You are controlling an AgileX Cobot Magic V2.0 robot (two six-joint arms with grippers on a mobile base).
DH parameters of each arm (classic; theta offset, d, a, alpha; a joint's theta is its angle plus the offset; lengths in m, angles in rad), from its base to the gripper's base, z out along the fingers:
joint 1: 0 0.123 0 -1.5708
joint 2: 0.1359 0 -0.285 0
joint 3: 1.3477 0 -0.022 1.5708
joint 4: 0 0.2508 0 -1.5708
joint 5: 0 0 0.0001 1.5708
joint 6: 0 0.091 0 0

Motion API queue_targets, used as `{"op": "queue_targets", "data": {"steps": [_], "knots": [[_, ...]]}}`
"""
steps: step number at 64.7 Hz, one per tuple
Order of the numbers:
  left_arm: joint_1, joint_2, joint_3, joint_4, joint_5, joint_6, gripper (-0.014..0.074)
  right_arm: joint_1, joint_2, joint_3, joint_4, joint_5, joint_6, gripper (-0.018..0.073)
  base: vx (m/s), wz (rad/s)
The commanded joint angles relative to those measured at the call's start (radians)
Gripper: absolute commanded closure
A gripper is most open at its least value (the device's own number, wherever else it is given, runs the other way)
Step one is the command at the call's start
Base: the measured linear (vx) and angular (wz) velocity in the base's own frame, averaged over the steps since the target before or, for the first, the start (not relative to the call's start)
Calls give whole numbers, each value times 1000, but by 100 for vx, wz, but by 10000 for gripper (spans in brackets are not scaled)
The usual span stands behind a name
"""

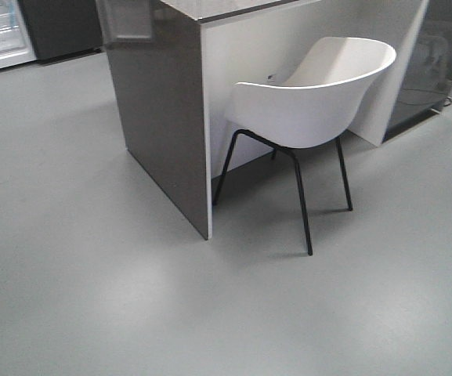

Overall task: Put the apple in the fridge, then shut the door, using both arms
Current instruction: 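Drive the base away from the counter holding the apple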

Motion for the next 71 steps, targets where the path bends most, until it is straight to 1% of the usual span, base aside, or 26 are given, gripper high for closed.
{"op": "queue_targets", "data": {"steps": [1,71], "knots": [[-3,-15,-17,-9,-75,-3,603,-4,-21,-36,9,-83,-8,500,3,24],[-3,-15,-17,-9,-75,-3,603,-4,-21,-36,9,-83,-8,500,7,35]]}}
